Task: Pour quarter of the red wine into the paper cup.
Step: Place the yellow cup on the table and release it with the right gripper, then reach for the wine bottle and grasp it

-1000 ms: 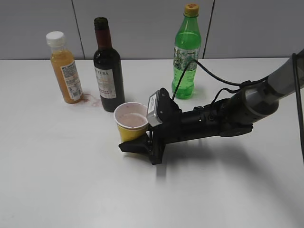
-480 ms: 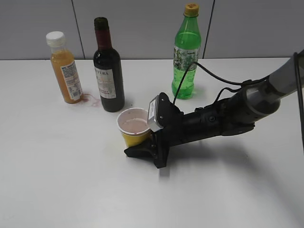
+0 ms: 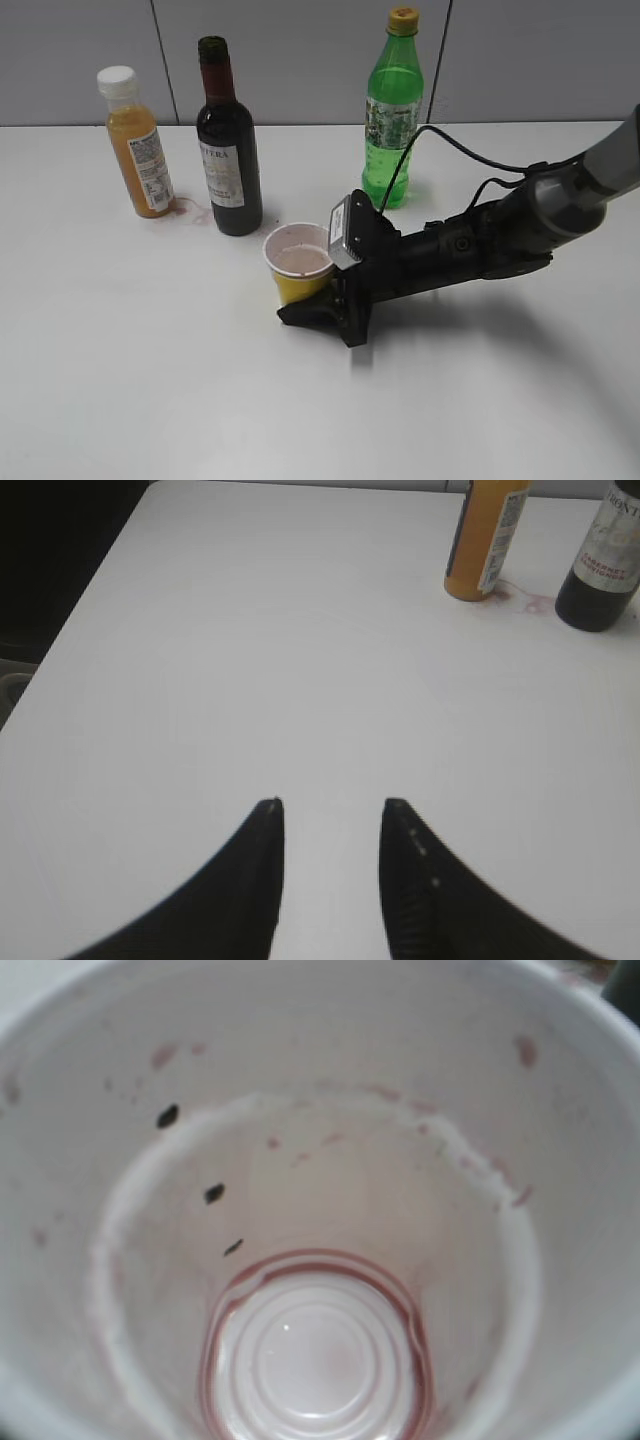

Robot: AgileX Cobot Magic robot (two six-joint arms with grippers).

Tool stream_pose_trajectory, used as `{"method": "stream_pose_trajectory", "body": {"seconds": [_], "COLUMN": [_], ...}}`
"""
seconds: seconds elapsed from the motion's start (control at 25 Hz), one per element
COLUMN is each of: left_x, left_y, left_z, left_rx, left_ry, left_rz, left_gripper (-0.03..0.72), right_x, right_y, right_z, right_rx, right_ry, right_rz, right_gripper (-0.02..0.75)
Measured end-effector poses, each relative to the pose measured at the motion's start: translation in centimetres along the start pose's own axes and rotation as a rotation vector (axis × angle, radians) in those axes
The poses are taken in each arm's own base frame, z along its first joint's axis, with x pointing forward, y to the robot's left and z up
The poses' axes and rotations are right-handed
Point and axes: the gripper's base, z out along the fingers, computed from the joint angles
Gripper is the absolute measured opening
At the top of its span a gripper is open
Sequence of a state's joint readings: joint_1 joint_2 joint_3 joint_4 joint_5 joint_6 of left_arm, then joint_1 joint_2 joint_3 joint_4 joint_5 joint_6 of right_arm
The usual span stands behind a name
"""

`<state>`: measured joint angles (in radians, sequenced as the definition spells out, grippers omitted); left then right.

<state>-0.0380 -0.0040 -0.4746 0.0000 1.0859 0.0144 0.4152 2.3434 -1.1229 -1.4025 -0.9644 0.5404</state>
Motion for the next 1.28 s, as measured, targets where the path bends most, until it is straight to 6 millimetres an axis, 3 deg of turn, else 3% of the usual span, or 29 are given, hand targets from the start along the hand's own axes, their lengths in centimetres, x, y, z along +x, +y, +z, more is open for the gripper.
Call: {"method": "stream_pose_trajectory", "body": {"seconds": [0.2, 0.36, 0.48, 0.96, 1.28], "left_x": [0.0, 0.0, 0.0, 0.0, 0.0], "left_y": [0.0, 0.0, 0.0, 0.0, 0.0], "left_z": [0.0, 0.0, 0.0, 0.0, 0.0], "left_rx": [0.000, 0.000, 0.000, 0.000, 0.000], "left_ry": [0.000, 0.000, 0.000, 0.000, 0.000], "left_rz": [0.000, 0.000, 0.000, 0.000, 0.000], "left_gripper": [0.238, 0.238, 0.238, 0.238, 0.238], "right_x": [0.0, -0.1, -0.5, -1.8, -5.9], "right_y": [0.3, 0.3, 0.2, 0.8, 0.8], "right_z": [-0.1, -0.2, -0.6, -5.2, -8.3], "right_rx": [-0.054, -0.045, -0.031, 0.128, 0.266], "right_ry": [0.017, 0.029, 0.073, 0.324, 0.320], "right_rz": [-0.037, -0.031, -0.046, 0.014, 0.152], "right_gripper": [0.451, 0.559, 0.595, 0.589, 0.574]}}
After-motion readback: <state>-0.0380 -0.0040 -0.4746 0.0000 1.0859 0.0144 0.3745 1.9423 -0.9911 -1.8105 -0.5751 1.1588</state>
